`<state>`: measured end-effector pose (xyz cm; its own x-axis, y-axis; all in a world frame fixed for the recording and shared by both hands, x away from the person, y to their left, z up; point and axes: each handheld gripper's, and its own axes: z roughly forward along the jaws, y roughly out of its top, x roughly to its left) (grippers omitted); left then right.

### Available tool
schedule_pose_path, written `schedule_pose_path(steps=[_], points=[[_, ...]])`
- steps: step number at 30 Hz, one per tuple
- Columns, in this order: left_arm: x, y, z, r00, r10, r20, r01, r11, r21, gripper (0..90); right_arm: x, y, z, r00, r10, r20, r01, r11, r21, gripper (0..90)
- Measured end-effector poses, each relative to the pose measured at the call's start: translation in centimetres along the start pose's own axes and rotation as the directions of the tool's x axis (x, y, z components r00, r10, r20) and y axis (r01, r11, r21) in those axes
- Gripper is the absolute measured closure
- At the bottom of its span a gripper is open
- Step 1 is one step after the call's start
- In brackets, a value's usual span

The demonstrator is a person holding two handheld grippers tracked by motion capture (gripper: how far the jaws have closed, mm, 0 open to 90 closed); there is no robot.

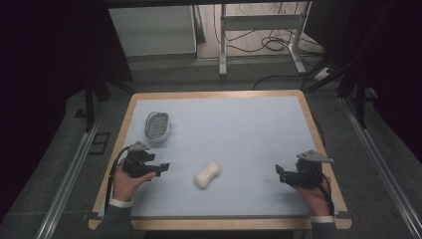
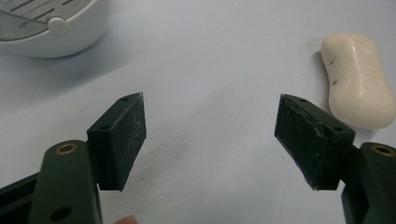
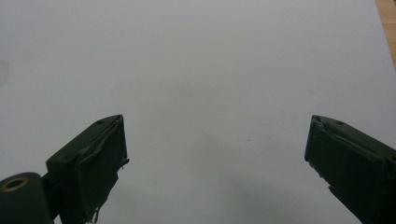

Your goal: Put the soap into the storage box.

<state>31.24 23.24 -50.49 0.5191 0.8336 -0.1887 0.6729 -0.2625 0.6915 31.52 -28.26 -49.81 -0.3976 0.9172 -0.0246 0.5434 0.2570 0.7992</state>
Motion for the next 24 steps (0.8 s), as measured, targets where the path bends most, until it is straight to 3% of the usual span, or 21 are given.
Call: schedule_pose_path(steps=[17,21,24], points=[[0.01,-0.08,-0.59,0.9999,-0.005,-0.012,0.005,1.0,-0.007,25.8,-0.3,-0.09,-0.2,0.9995,0.018,-0.025,-0.018,1.0,0.0,6.2],[-0.02,-0.19,-0.83,0.9985,-0.015,-0.053,0.015,0.9999,-0.001,26.0,-0.27,-0.23,0.05,0.9991,0.02,-0.037,-0.019,1.0,0.007,6.4],[-0.24,-0.11,-0.78,0.9984,-0.012,-0.055,0.012,0.9999,0.001,26.0,-0.54,-0.12,-0.12,0.9986,0.023,-0.048,-0.023,1.0,-0.003,6.4]])
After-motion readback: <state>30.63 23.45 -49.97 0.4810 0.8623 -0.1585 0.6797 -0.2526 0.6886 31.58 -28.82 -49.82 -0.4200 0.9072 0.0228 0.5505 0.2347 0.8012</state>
